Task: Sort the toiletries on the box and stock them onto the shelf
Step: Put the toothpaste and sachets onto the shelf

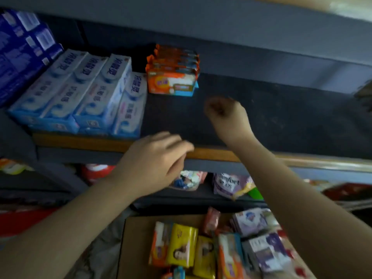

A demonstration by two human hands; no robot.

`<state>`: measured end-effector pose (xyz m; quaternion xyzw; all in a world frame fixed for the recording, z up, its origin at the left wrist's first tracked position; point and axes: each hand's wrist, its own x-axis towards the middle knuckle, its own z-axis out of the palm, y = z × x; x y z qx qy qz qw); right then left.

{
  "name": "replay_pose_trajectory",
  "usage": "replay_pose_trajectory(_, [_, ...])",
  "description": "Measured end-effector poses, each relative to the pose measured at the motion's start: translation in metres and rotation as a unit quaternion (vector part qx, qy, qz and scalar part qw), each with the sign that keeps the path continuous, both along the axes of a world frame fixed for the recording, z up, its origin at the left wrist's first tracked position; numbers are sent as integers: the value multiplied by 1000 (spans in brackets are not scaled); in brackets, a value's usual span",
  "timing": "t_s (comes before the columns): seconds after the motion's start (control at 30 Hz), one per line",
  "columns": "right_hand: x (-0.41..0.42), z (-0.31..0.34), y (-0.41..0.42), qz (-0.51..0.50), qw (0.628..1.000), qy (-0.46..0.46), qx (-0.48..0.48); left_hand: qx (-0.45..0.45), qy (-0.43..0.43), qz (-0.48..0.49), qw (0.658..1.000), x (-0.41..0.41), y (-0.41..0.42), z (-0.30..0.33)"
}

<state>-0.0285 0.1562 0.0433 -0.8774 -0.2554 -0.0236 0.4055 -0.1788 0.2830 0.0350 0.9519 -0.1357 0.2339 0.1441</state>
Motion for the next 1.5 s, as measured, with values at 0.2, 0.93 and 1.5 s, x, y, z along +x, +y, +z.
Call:
replay_pose_trajectory(0.2, [-104,-31,-83,36,997,-44,52,-150,239,103,954,-57,-47,-82])
replay_pose_trajectory(0.93, [-238,-248,-117,103,862,368,-333,-297,504,389,712,-113,-80,-299])
replay_pose_trajectory(1.5, [-260,-252,-99,-32,840,420,-341,-150,474,390,775,-126,-70,-296])
